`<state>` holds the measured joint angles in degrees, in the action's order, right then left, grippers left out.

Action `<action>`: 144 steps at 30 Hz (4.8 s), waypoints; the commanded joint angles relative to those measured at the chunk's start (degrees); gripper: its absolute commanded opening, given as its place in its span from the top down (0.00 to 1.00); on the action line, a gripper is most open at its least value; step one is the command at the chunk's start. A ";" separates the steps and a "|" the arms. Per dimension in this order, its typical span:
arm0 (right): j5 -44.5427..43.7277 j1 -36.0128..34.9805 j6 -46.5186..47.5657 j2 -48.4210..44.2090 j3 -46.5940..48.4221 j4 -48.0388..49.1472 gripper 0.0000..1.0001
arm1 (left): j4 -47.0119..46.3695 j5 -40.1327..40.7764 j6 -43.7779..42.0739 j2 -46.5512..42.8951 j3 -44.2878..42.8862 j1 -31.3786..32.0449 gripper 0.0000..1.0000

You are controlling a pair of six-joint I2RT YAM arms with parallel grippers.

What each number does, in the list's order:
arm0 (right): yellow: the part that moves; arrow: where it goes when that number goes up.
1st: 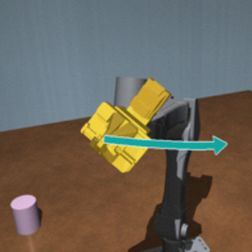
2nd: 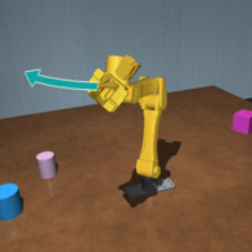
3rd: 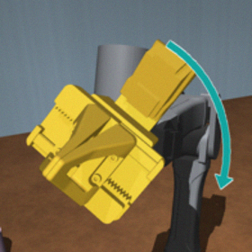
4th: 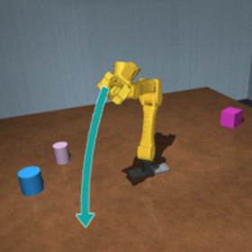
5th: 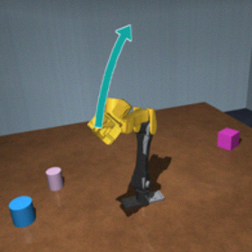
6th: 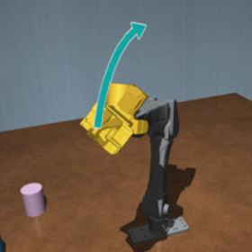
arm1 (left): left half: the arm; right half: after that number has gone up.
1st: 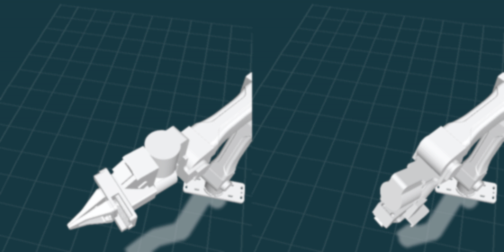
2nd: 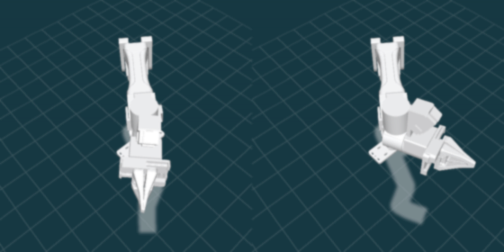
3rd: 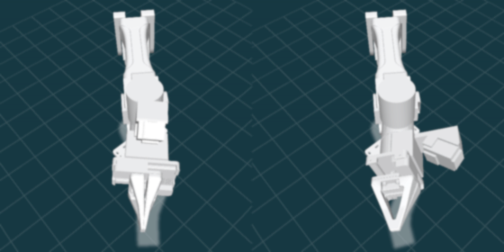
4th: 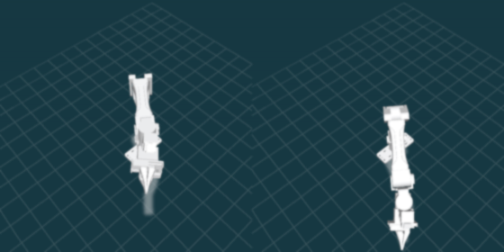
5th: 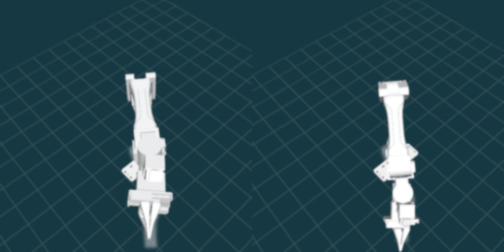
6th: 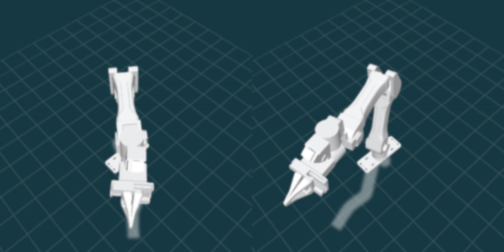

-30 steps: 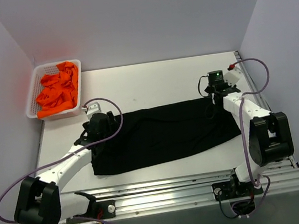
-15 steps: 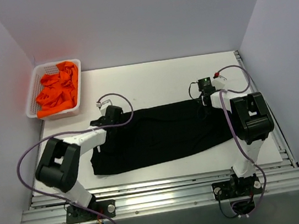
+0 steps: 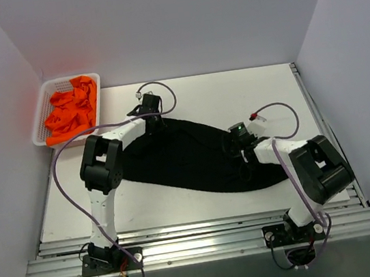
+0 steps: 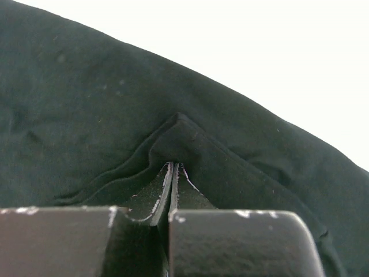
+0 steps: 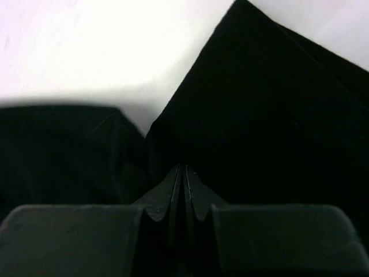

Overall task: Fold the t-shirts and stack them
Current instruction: Fold the tshirt

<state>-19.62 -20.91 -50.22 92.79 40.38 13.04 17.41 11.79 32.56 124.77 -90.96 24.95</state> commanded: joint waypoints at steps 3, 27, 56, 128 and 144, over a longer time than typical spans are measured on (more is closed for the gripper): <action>-2.88 -16.24 -12.06 -1.57 -6.71 -2.67 1.00 | 15.36 -4.23 -4.87 10.04 -19.75 -2.45 0.98; -44.52 -53.19 -42.50 4.77 36.57 -66.98 0.07 | 10.36 -24.37 -11.37 8.66 -48.53 -5.61 0.05; 10.64 -8.98 25.61 45.62 79.93 -11.63 0.18 | -9.76 -12.58 -8.21 -32.22 19.50 -11.77 0.06; 10.59 5.53 23.24 36.87 62.93 -3.63 0.00 | -13.29 2.42 1.62 -34.15 32.23 2.37 0.00; -14.75 -18.63 -6.02 -12.43 0.72 -9.88 0.01 | -7.39 4.74 14.19 -66.30 60.62 11.24 0.07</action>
<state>-31.44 -34.06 -46.83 85.84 50.09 5.65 8.21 17.45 43.35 62.37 -32.64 33.34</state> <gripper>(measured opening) 0.994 0.939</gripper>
